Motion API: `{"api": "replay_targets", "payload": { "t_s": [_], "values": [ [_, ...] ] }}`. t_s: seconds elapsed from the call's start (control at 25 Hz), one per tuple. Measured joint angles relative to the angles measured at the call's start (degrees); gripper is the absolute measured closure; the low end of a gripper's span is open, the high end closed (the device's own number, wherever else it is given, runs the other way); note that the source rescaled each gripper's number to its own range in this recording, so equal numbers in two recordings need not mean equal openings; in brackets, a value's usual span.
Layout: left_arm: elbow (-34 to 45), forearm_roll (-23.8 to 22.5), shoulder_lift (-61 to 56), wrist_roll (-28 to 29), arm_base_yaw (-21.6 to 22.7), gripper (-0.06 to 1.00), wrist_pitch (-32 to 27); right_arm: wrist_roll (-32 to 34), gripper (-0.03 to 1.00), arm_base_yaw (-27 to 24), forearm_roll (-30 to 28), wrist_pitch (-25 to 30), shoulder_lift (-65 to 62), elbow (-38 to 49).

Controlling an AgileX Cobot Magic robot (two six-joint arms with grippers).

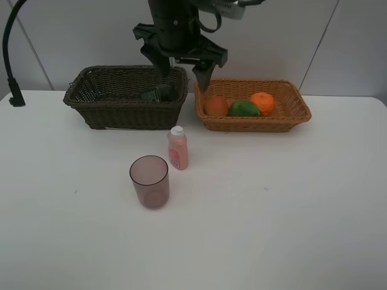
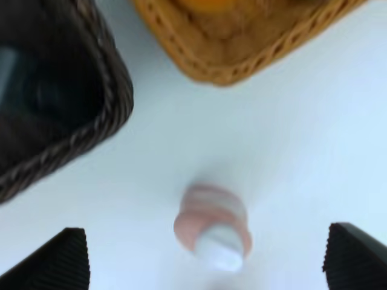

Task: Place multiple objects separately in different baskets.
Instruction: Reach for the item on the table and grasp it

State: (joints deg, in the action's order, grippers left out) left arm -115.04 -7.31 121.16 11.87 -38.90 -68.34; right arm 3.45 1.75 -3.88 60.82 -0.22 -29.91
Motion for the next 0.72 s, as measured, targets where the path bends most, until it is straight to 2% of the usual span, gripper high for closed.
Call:
{"api": "replay_targets", "payload": {
  "t_s": [0.28, 0.56, 0.72],
  "values": [
    [0.4, 2.11, 0.0, 13.26, 0.0, -0.06, 0.0, 0.0, -0.03, 0.0, 0.0, 0.0, 0.0, 0.0],
    [7.88, 2.67, 0.0, 26.22, 0.2, -0.06, -0.05, 0.0, -0.03, 0.0, 0.0, 0.0, 0.0, 0.0],
    [11.0, 2.68, 0.16, 30.98, 0.2, -0.06, -0.05, 0.0, -0.03, 0.0, 0.0, 0.0, 0.0, 0.0]
  ]
}}
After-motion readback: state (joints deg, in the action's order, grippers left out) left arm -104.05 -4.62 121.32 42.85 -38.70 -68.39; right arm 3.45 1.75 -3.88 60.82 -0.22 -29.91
